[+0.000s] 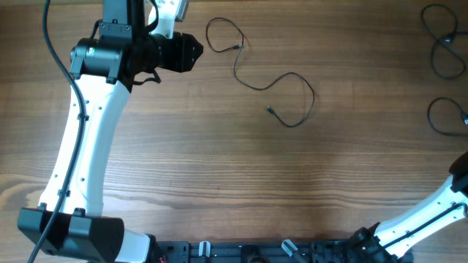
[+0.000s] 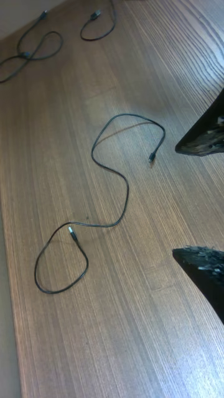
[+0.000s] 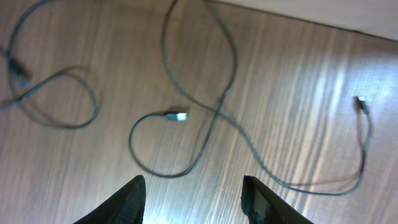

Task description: Untangle cables

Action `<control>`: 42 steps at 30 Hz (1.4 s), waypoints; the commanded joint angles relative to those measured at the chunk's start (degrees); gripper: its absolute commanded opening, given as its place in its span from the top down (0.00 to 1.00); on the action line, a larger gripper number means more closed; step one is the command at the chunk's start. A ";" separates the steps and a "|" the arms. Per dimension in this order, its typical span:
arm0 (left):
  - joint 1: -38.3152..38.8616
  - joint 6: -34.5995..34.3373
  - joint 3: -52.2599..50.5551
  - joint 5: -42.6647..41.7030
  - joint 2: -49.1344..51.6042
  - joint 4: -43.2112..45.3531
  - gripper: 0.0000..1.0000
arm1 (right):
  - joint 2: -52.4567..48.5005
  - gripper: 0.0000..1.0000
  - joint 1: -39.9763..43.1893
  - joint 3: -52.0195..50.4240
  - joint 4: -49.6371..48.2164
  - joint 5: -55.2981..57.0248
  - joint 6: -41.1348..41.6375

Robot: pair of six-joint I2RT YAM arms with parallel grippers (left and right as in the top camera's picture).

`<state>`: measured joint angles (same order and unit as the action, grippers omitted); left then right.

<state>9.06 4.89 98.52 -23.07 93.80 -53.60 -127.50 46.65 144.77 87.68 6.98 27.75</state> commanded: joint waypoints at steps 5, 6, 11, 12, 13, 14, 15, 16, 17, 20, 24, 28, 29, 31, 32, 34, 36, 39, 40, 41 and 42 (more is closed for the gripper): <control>0.22 0.90 -0.04 -1.11 -0.26 -0.02 0.51 | 8.33 0.48 -1.38 -0.13 -1.07 -8.50 -6.82; 0.22 0.90 -0.04 -1.11 -0.26 -0.02 0.51 | 9.42 0.48 -1.57 -0.13 -1.16 -9.46 -7.32; 0.22 0.87 -0.04 -1.11 -0.26 -0.02 0.51 | 13.73 0.47 -3.85 -0.13 -1.44 -14.69 -11.41; 0.22 0.87 -0.04 -1.11 -0.26 -0.04 0.51 | 14.47 0.47 -4.66 -0.13 -1.51 -15.10 -12.15; 0.22 0.87 -0.04 -1.09 -0.26 -0.02 0.51 | 15.72 0.47 -6.25 -0.13 -1.64 -15.30 -12.74; 0.22 0.90 -0.04 -1.11 -0.26 -0.02 0.51 | 16.46 0.47 -7.30 -0.13 -1.81 -15.69 -13.33; 0.22 0.87 -0.04 -1.11 -0.26 -0.07 0.51 | 17.11 0.46 -8.33 -0.13 -2.08 -16.22 -13.99; 0.22 0.90 -0.04 -1.09 -0.26 -0.13 0.51 | 17.57 0.46 -9.20 -0.13 -2.25 -16.59 -14.29; 0.22 0.90 -0.04 -1.09 -0.26 -0.20 0.51 | 18.23 0.44 -10.45 -0.13 -2.49 -17.03 -14.97; 0.22 0.90 -0.04 -1.09 -0.26 -0.63 0.51 | 19.61 0.41 -14.21 -0.13 -2.69 -17.66 -16.57; 0.22 0.87 -0.04 -1.09 -0.26 -1.14 0.51 | 20.41 0.35 -20.46 -0.13 -1.60 -21.79 -21.09; 0.22 0.87 -0.04 -1.07 -0.26 -1.33 0.51 | 20.41 0.13 -26.86 -0.13 -0.81 -23.39 -23.47; 0.22 0.87 -0.04 -1.07 -0.26 -1.33 0.51 | 20.41 0.11 -28.37 -0.13 -0.81 -23.39 -23.56; 0.22 0.85 -0.04 -0.22 -0.26 -1.31 0.51 | 20.41 0.09 -31.56 -0.13 -0.79 -23.39 -24.74; 0.22 0.83 -0.04 0.94 -0.26 -1.29 0.51 | 20.41 0.03 -32.96 -0.13 -0.70 -23.21 -24.90; 0.22 0.42 -0.04 3.23 -0.26 -1.07 0.51 | 20.41 0.01 -35.60 -0.13 -0.57 -23.15 -25.20; 0.22 0.31 -0.04 5.79 -0.26 -0.74 0.51 | 20.39 0.01 -38.16 -0.13 -0.57 -22.93 -25.09; 0.22 -1.31 -0.04 8.96 -0.26 0.37 0.51 | 20.28 0.00 -41.48 -0.13 -0.55 -20.22 -24.57; 0.22 -1.33 -0.04 10.12 -0.24 1.18 0.51 | 20.22 0.01 -42.66 -0.13 -0.55 -19.15 -24.50; 0.22 -1.36 -0.04 10.64 -0.24 1.73 0.51 | 20.17 0.01 -43.47 -0.13 -0.52 -18.29 -24.15; 0.22 -1.33 -0.04 11.08 -0.24 2.56 0.50 | 20.09 0.01 -44.57 -0.13 -0.52 -17.05 -23.10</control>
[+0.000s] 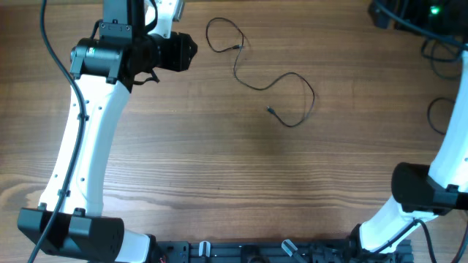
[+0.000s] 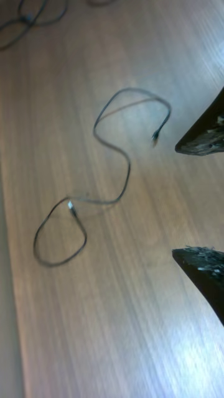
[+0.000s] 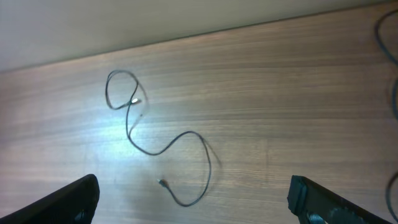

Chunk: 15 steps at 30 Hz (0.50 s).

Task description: Untangle cables

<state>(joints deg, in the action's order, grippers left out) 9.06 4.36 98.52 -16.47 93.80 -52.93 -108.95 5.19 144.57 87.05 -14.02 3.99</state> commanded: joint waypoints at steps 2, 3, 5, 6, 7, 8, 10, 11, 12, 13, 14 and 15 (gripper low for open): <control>0.22 -0.81 -0.04 5.18 -0.15 3.67 0.48 | 1.20 0.01 -5.22 0.07 0.07 6.16 1.11; 0.22 -0.81 -0.04 6.19 0.04 4.63 0.48 | 0.96 0.01 -6.45 0.07 0.07 8.09 1.95; 0.22 -0.81 -0.04 7.45 0.76 6.16 0.48 | 0.33 0.00 -8.22 0.07 0.15 10.86 2.91; 0.22 -0.81 -0.04 7.61 1.18 6.64 0.48 | -0.20 0.01 -8.98 0.07 0.20 12.15 3.61; 0.20 -0.79 -0.04 7.67 1.84 7.02 0.48 | -0.52 0.01 -9.62 0.07 0.24 13.03 3.74; 0.20 -0.79 -0.04 7.85 2.34 7.21 0.48 | -1.20 0.01 -10.16 0.07 0.24 13.62 3.72; 0.20 -0.79 -0.04 8.68 3.80 7.37 0.48 | -2.23 0.01 -10.78 0.04 0.35 13.86 4.04; 0.20 -0.79 -0.04 8.94 4.68 7.34 0.48 | -2.58 0.00 -10.97 0.07 0.44 14.01 4.57; 0.20 -0.83 -0.04 8.94 5.55 7.32 0.48 | -3.32 0.01 -11.08 0.07 0.52 14.73 5.42; 0.20 -1.01 -0.04 8.98 6.25 7.30 0.48 | -3.82 0.01 -11.15 0.04 0.59 15.15 5.62; 0.20 -1.03 -0.04 8.96 6.88 7.30 0.49 | -4.48 0.01 -11.15 0.07 0.66 15.72 5.95; 0.20 -1.03 -0.04 9.07 7.52 7.32 0.49 | -5.18 0.01 -11.15 0.07 0.74 16.22 6.62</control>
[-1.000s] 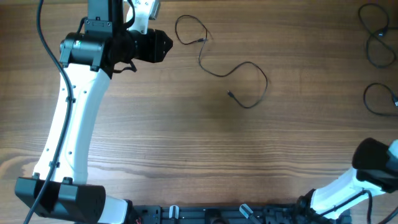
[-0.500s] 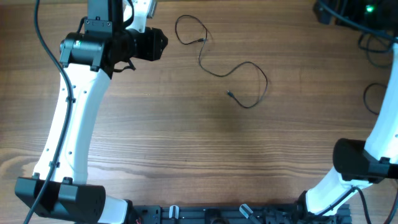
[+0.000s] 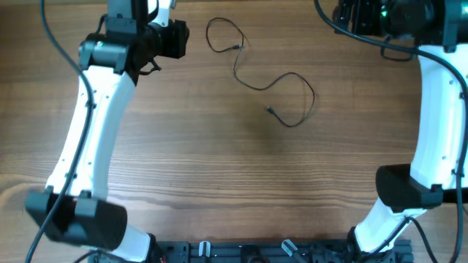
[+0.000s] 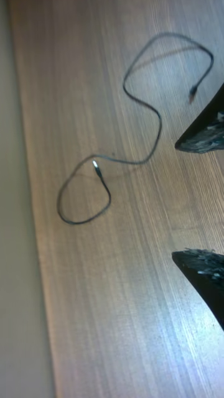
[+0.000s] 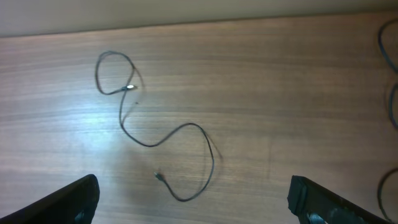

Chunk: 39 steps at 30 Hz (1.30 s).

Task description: Untangle cables

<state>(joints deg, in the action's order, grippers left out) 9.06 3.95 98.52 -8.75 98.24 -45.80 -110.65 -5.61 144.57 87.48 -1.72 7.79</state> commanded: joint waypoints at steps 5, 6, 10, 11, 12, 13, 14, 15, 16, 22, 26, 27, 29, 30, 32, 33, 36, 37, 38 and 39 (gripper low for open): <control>0.20 -1.95 -0.04 3.02 5.11 0.59 0.49 | -6.84 0.01 -0.35 0.04 0.22 4.52 2.97; 0.20 -2.60 -0.04 4.04 5.38 0.66 0.49 | -7.63 0.01 -0.37 0.04 -0.02 4.74 3.06; 0.15 -3.37 -0.04 5.49 5.81 0.85 0.50 | -11.13 0.00 -0.46 0.04 -1.25 4.96 4.76; 0.15 -3.39 -0.04 5.62 5.81 0.87 0.49 | -11.82 0.01 -0.46 0.07 -1.46 4.94 5.60; 0.15 -3.39 -0.04 5.90 5.81 0.96 0.49 | -12.63 0.01 -0.46 0.07 -1.77 4.94 6.23; 0.15 -3.39 -0.04 6.38 5.81 1.09 0.49 | -13.46 0.01 -0.57 0.04 -2.23 4.96 6.67; 0.15 -3.39 -0.04 6.82 5.81 1.27 0.49 | -14.38 0.00 -0.74 0.04 -2.73 4.94 7.39; 0.15 -3.37 -0.04 7.10 5.81 1.33 0.49 | -15.19 0.01 -0.94 0.07 -3.21 4.90 7.58; 0.15 -3.37 -0.04 7.45 5.81 1.44 0.49 | -16.11 0.01 -1.27 0.04 -3.54 4.98 7.91; 0.15 -3.37 -0.04 8.83 5.81 1.38 0.49 | -20.92 0.01 -3.48 0.07 -4.39 8.68 12.02; 0.15 -3.37 -0.04 8.85 5.81 1.14 0.49 | -23.96 0.01 -4.48 0.04 -5.20 9.92 14.88; 0.15 -3.37 -0.04 8.85 5.81 1.01 0.49 | -24.72 0.01 -4.52 0.04 -5.73 10.34 15.17; 0.15 -3.37 -0.04 8.83 5.81 0.74 0.49 | -25.94 0.01 -4.50 0.07 -6.03 10.88 16.39; 0.15 -3.37 -0.04 8.85 5.81 0.55 0.49 | -26.36 0.01 -4.52 0.04 -6.01 10.91 16.61; 0.15 -3.34 -0.04 8.85 5.81 -0.11 0.49 | -27.47 0.01 -4.52 0.04 -5.70 11.32 18.16; 0.15 -3.34 -0.04 8.85 5.81 -0.31 0.50 | -27.80 0.01 -4.52 0.04 -5.46 11.34 18.82; 0.15 -3.34 -0.04 8.85 5.81 -0.79 0.50 | -29.16 0.01 -4.57 0.04 -4.76 11.37 20.37; 0.15 -3.34 -0.04 8.85 5.81 -0.92 0.50 | -29.51 0.01 -4.57 0.04 -4.57 11.39 20.87; 0.15 -3.34 -0.04 8.85 5.81 -1.11 0.50 | -29.70 0.01 -4.57 0.04 -4.26 11.39 21.11; 0.15 -3.34 -0.04 8.85 5.81 -1.22 0.50 | -30.18 0.01 -4.57 0.04 -3.96 11.91 21.90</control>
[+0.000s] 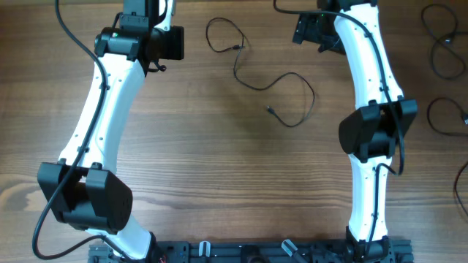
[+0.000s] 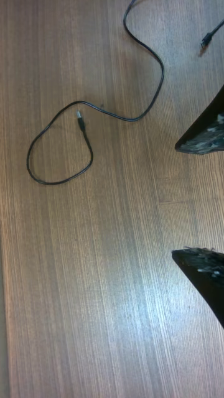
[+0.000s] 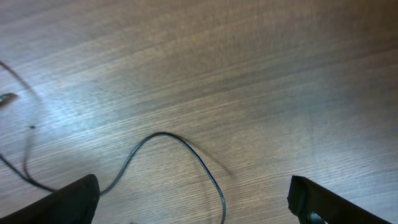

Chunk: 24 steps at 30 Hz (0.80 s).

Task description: Untangle cables

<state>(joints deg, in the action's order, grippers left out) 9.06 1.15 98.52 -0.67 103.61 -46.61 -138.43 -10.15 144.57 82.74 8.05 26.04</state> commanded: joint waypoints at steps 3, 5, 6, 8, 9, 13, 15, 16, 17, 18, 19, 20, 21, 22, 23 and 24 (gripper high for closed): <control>0.15 -0.52 -0.04 0.76 0.44 -0.85 0.50 | -3.02 0.01 -0.13 0.04 2.75 3.52 6.10; 0.15 -0.33 -0.04 0.79 0.44 -1.05 0.50 | -3.17 0.02 -0.28 0.02 4.22 3.54 6.29; 0.15 -0.33 -0.04 0.76 0.44 -1.05 0.50 | -3.17 0.02 -0.37 -0.15 4.81 3.56 6.03; 0.15 -0.33 -0.04 0.76 0.44 -1.05 0.50 | -3.17 0.02 -0.42 -0.76 6.43 3.50 5.42; 0.15 -0.33 -0.04 0.76 0.44 -1.07 0.50 | -3.17 0.02 -0.42 -0.98 7.15 3.50 5.03; 0.15 -0.33 -0.04 0.76 0.44 -1.20 0.50 | -3.17 0.06 -0.74 -4.28 8.68 2.67 -3.28; 0.15 -0.33 -0.04 0.76 0.44 -1.20 0.50 | -3.17 0.06 -0.96 -5.86 9.46 3.17 -4.02; 0.15 -0.33 -0.04 0.76 0.44 -1.27 0.50 | -3.17 0.07 -1.05 -6.60 9.42 3.15 -4.44; 0.15 -0.33 -0.04 0.79 0.44 -1.38 0.50 | -3.17 0.08 -1.16 -7.08 9.35 3.19 -4.50; 0.15 -0.33 -0.04 0.76 0.44 -1.44 0.50 | -3.17 0.10 -1.27 -7.65 9.22 3.58 -4.70; 0.15 -0.33 -0.04 0.76 0.44 -1.49 0.50 | -3.17 0.10 -1.38 -8.17 8.94 4.33 -4.70; 0.15 -0.31 -0.04 0.76 0.44 -1.60 0.50 | -3.15 0.11 -1.53 -8.24 8.52 5.40 -5.05; 0.13 -0.33 -0.04 0.76 0.44 -1.60 0.50 | -3.10 0.11 -1.73 -8.20 7.72 6.86 -5.09; 0.13 -0.31 -0.04 0.76 0.44 -1.57 0.50 | -2.95 0.11 -1.86 -8.11 6.93 7.63 -5.88; 0.13 -0.33 -0.04 0.76 0.44 -1.51 0.50 | -2.73 0.11 -1.90 -8.09 6.32 7.63 -6.60; 0.13 -0.33 -0.04 0.76 0.44 -1.53 0.50 | -2.43 0.11 -1.90 -8.09 5.22 7.65 -6.49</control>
<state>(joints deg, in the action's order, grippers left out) 9.06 1.15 98.52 -0.67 103.61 -48.01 -140.51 -11.44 136.57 89.84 12.36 21.76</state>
